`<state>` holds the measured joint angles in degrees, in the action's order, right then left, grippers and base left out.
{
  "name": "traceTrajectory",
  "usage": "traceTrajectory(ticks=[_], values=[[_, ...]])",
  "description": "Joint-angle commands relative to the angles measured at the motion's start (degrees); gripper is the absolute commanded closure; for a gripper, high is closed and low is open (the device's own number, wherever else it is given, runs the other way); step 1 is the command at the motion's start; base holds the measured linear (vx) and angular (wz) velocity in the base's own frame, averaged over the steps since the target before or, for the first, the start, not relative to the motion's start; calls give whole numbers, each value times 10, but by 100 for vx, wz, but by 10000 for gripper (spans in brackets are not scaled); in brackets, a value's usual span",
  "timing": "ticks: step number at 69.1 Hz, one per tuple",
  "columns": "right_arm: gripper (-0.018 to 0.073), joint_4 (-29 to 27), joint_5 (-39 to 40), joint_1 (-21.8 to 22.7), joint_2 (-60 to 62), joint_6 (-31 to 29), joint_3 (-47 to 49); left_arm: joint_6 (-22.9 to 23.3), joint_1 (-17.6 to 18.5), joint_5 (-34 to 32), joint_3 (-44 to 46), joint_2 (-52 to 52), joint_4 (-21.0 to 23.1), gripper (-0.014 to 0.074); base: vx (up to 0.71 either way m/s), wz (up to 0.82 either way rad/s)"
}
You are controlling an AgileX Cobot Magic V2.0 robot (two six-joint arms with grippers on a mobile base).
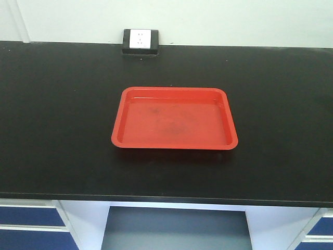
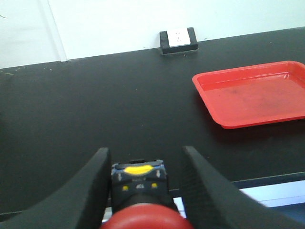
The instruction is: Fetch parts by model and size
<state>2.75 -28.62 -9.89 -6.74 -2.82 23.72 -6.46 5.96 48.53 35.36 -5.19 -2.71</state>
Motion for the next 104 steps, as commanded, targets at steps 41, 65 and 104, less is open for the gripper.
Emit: traceTrajectory(ticks=[41, 65, 104], values=[[564, 3, 43, 2, -7, -4, 15, 2, 2, -44, 11, -11, 1, 603, 10, -7], [564, 3, 43, 2, -7, -4, 15, 2, 2, -44, 11, -11, 1, 603, 10, 1], [564, 3, 43, 2, -7, -4, 15, 2, 2, -44, 11, -11, 1, 603, 4, 0]])
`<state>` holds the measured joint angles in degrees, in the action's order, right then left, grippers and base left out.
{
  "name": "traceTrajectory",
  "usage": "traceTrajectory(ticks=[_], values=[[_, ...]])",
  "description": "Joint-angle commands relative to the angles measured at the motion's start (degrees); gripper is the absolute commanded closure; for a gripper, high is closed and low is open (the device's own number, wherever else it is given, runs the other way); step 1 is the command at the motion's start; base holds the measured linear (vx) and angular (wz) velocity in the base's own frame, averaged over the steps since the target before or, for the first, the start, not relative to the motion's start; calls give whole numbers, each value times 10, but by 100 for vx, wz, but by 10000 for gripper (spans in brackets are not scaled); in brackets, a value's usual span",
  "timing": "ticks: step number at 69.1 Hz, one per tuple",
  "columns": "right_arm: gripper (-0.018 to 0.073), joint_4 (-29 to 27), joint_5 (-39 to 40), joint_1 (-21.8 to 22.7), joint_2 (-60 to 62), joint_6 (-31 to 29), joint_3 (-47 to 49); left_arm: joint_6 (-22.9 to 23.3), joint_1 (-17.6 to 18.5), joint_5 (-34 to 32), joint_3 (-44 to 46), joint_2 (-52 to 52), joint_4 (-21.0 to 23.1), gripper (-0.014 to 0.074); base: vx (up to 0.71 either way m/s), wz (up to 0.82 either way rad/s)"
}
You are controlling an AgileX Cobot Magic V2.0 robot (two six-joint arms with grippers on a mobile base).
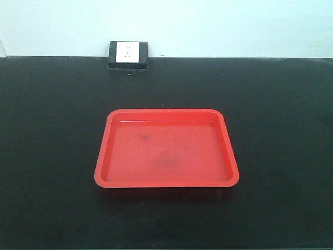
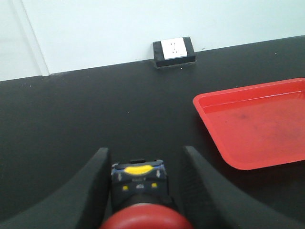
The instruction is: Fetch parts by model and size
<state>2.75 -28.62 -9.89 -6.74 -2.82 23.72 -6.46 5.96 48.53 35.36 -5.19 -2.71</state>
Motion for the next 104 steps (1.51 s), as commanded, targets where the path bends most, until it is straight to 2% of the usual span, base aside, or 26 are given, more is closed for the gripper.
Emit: traceTrajectory(ticks=[1, 82, 104], values=[[564, 3, 43, 2, -7, -4, 15, 2, 2, -44, 11, -11, 1, 603, 0, 0], [564, 3, 44, 2, -7, -4, 15, 3, 2, -43, 11, -11, 1, 603, 0, 0], [564, -9, 52, 2, -7, -1, 15, 4, 2, -79, 24, -45, 16, 601, 0, 0]])
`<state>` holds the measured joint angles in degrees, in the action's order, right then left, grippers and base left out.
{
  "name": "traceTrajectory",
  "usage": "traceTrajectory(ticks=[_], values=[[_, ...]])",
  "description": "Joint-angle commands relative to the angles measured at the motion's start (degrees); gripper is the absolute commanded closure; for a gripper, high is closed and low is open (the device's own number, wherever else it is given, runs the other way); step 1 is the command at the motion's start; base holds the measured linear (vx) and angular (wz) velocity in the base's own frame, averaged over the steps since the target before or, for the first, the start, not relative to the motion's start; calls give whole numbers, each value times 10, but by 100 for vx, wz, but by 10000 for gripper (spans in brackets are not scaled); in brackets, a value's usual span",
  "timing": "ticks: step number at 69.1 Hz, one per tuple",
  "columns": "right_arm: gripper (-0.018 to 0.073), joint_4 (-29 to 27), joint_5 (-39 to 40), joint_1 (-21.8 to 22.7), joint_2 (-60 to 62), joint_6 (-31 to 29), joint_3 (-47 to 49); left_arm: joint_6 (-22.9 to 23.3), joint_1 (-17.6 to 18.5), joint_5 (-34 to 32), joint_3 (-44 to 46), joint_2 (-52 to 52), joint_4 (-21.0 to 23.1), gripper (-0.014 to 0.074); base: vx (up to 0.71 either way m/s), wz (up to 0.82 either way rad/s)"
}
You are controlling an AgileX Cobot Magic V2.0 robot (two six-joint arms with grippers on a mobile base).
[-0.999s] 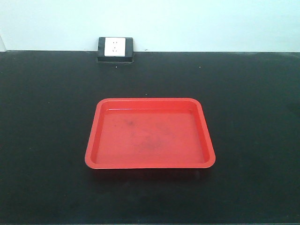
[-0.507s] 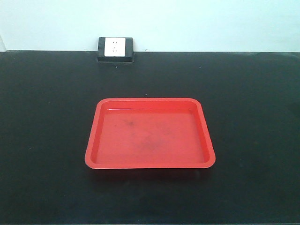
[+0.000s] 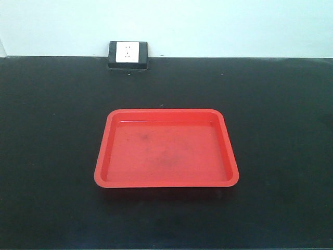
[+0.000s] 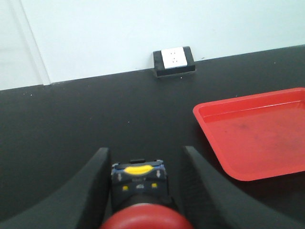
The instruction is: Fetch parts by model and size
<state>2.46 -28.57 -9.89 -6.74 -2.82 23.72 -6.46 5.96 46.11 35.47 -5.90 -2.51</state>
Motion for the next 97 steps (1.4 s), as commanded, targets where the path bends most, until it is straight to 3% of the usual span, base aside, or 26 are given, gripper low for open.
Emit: traceTrajectory(ticks=[1, 10, 31, 44, 51, 75, 81, 89, 97], values=[[564, -8, 52, 2, -7, -1, 15, 4, 2, -56, 25, -46, 17, 601, 0, 0], [564, -8, 53, 2, -7, 0, 15, -5, 2, -82, 40, -130, 51, 601, 0, 0], [564, -8, 53, 2, -7, 0, 15, -121, 2, -220, 40, -354, 185, 601, 0, 0], [564, -8, 53, 2, -7, 0, 15, -215, 18, -212, 80, -485, 238, 601, 0, 0], [564, -8, 53, 2, -7, 0, 15, -219, 38, -191, 136, -543, 240, 601, 0, 0], [564, -8, 53, 2, -7, 2, 15, -102, 101, -85, 359, -738, 226, 601, 0, 0], [564, -8, 53, 2, -7, 2, 15, -32, 123, -62, 406, -782, 180, 601, 0, 0], [564, -8, 53, 2, -7, 2, 15, 91, 158, -22, 468, -844, 81, 601, 0, 0], [564, -8, 53, 2, -7, 3, 15, 178, 184, 28, 522, -895, 33, 601, 0, 0]])
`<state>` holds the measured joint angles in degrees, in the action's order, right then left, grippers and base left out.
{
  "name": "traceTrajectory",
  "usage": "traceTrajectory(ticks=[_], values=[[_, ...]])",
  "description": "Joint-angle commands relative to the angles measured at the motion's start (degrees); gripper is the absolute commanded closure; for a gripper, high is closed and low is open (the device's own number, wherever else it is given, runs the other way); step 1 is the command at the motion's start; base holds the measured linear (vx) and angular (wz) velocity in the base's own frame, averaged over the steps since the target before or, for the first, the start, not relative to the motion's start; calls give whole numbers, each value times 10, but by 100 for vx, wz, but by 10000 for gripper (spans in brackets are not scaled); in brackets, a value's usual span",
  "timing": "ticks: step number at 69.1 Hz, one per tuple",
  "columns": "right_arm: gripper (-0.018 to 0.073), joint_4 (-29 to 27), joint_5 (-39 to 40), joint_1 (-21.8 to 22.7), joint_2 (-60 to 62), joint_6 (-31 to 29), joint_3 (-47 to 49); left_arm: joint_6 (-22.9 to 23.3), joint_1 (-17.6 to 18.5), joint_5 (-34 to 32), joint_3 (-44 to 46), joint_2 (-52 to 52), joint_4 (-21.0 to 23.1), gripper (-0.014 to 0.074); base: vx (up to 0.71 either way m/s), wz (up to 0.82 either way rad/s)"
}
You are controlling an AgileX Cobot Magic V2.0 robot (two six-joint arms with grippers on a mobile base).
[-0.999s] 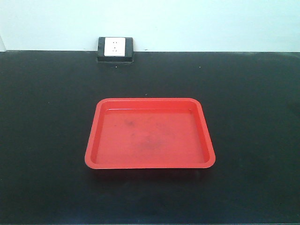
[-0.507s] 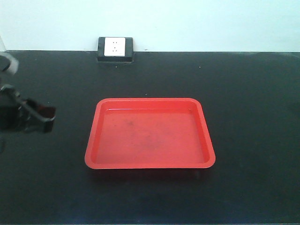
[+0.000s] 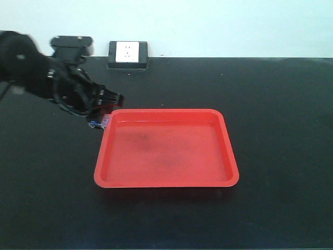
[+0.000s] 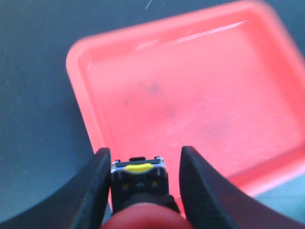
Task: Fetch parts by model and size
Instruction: 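Move the left gripper over the tray's near corner and lower it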
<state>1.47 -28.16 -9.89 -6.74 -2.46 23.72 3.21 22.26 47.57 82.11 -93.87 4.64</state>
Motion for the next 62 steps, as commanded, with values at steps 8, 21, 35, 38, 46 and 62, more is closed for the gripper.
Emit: traceTrajectory(ticks=[8, 21, 35, 38, 46, 62], values=[[564, 2, 48, 2, -7, -1, 15, 134, 42, 39, 107, -68, -41, 601, 0, 0], [564, 0, 48, 2, -7, -1, 15, 155, 62, 23, 148, -132, -46, 601, 0, 0], [564, 0, 47, 2, -7, 1, 15, 182, 62, -14, 149, -182, -61, 601, 0, 0], [564, 0, 47, 2, -7, 1, 15, 182, 62, -21, 149, -191, -63, 601, 0, 0], [564, 0, 47, 2, -7, 1, 15, 182, 62, -35, 149, -212, -73, 601, 0, 0], [564, 0, 47, 2, -7, 1, 15, 182, 62, -41, 151, -243, -79, 600, 0, 0]])
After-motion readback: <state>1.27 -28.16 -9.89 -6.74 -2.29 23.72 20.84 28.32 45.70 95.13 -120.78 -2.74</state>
